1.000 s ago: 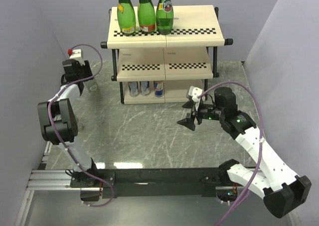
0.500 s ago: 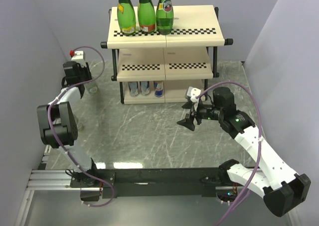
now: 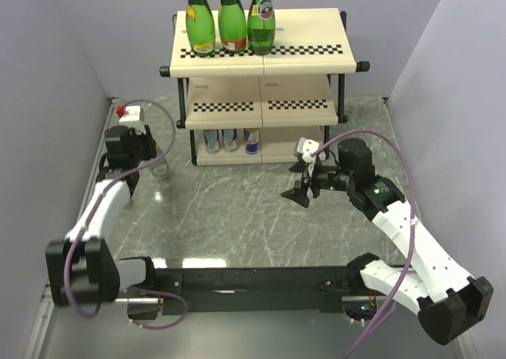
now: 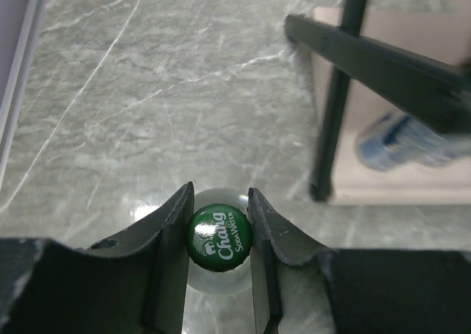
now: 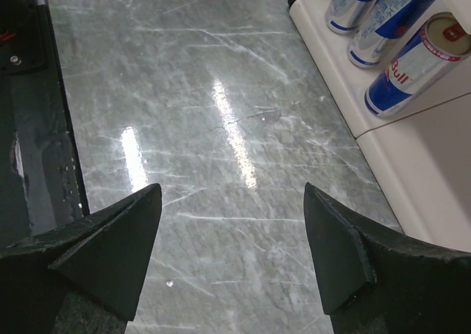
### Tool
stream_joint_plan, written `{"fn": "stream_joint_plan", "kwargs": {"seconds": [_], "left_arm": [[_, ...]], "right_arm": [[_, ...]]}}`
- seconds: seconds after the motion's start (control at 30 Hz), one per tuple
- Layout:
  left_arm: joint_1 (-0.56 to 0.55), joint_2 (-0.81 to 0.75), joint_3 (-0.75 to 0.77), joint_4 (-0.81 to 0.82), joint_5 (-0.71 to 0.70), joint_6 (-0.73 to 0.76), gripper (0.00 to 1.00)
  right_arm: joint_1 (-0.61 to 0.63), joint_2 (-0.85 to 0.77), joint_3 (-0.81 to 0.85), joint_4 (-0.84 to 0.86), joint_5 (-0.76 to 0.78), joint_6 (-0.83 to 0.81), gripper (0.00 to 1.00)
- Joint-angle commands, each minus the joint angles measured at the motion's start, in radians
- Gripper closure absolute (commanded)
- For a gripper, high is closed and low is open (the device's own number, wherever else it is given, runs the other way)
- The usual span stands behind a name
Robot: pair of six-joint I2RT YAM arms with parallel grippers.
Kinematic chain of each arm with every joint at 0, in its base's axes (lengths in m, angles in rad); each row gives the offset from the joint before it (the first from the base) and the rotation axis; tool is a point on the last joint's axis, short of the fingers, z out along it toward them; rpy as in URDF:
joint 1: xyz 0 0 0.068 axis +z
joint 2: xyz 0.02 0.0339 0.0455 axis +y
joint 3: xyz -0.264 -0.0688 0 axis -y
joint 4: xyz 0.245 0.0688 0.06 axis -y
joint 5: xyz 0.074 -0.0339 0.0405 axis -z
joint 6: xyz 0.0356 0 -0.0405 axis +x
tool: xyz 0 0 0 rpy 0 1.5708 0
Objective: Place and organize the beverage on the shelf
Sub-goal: Move the drink to the center of the board.
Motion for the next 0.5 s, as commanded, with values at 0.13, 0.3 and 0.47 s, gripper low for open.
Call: {"fn": "stream_joint_plan", "kwargs": {"seconds": [0.13, 0.3, 0.47], "left_arm": [[-0.065, -0.327, -0.087, 0.039, 0.088, -0.099, 0.99], [-0.170, -0.442, -0.122, 0.000, 0.137, -0.152, 0.99], [-0.321, -0.496, -0.141, 0.000, 0.151, -0.215, 0.99]], "right_arm": [[0.008, -0.025, 0.015, 0.013, 0.009, -0.016, 0.16], [0.006, -0.035, 0.013, 0.018, 0.026, -0.022, 0.16], [0.002, -0.036, 0.012, 0.018, 0.042, -0.029, 0.16]]}}
